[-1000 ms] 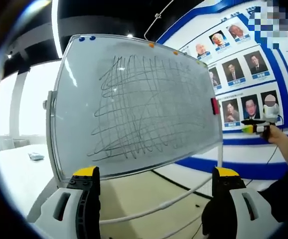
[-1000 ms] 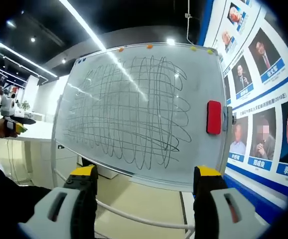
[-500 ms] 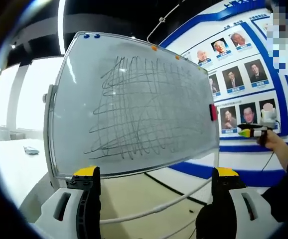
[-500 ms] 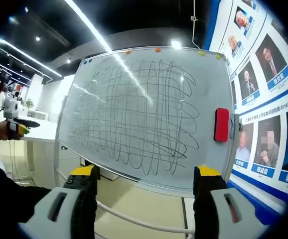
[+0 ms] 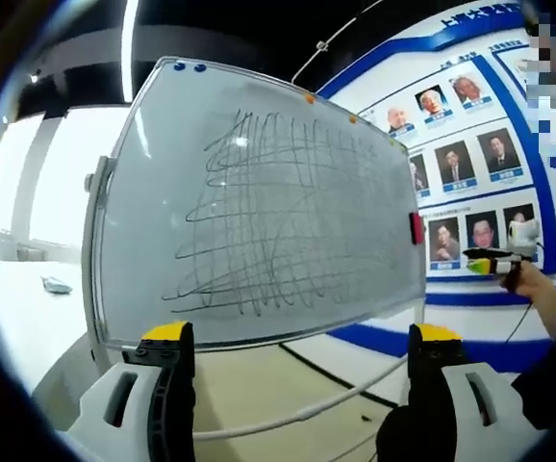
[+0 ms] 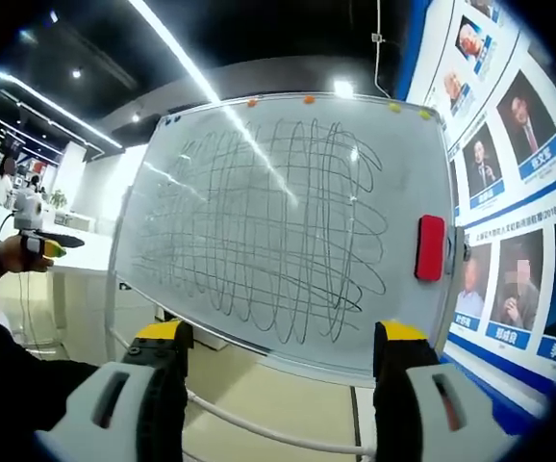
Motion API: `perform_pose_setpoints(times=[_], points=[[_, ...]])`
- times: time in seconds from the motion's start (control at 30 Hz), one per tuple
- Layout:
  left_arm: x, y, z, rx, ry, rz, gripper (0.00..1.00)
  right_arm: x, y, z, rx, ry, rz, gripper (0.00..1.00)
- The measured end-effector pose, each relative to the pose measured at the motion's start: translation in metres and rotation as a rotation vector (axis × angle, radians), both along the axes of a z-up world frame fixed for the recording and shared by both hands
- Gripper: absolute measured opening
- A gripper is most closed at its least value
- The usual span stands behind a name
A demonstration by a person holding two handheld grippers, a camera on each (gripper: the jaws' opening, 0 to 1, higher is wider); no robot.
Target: Wipe the writing off the whiteboard with the eraser
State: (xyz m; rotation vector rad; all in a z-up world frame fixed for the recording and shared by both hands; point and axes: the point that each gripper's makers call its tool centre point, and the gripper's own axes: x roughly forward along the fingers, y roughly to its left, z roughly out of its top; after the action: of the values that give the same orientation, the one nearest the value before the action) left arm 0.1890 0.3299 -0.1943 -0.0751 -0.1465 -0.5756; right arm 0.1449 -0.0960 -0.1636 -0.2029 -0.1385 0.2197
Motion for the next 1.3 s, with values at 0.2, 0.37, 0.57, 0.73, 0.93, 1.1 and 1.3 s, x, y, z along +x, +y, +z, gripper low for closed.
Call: perform_pose_setpoints(times=[0.2,0.37,0.57,0.73,0.93,1.1,1.3], points=[[0.011,-0.001,0.000,-0.026,0.004,-0.004,0.93,0.000,0.000,0.000,0.000,0.000,0.001,0.74],[0.020,-0.002,0.001,-0.044,0.005,-0.003,0.93,-0.001,0.000,-0.001,0.000,0.002,0.000,0.74],[0.028,-0.002,-0.003,-0.061,0.013,-0.009,0.93,-0.001,-0.002,-0.002,0.002,0.004,-0.003,0.74],[0.035,0.000,-0.009,-0.065,0.020,-0.001,0.93,-0.001,-0.001,-0.002,0.000,0.004,-0.001,0.74],[0.041,0.003,-0.013,-0.090,0.036,0.000,0.93,-0.001,-0.001,-0.003,0.001,0.006,-0.001,0.74],[0.051,0.007,-0.019,-0.064,0.044,0.026,0.93,0.000,0.000,-0.004,-0.001,0.011,0.000,0.74],[0.061,0.010,-0.022,-0.150,0.062,-0.002,0.94,0.000,0.000,-0.004,-0.007,0.013,0.000,0.74]])
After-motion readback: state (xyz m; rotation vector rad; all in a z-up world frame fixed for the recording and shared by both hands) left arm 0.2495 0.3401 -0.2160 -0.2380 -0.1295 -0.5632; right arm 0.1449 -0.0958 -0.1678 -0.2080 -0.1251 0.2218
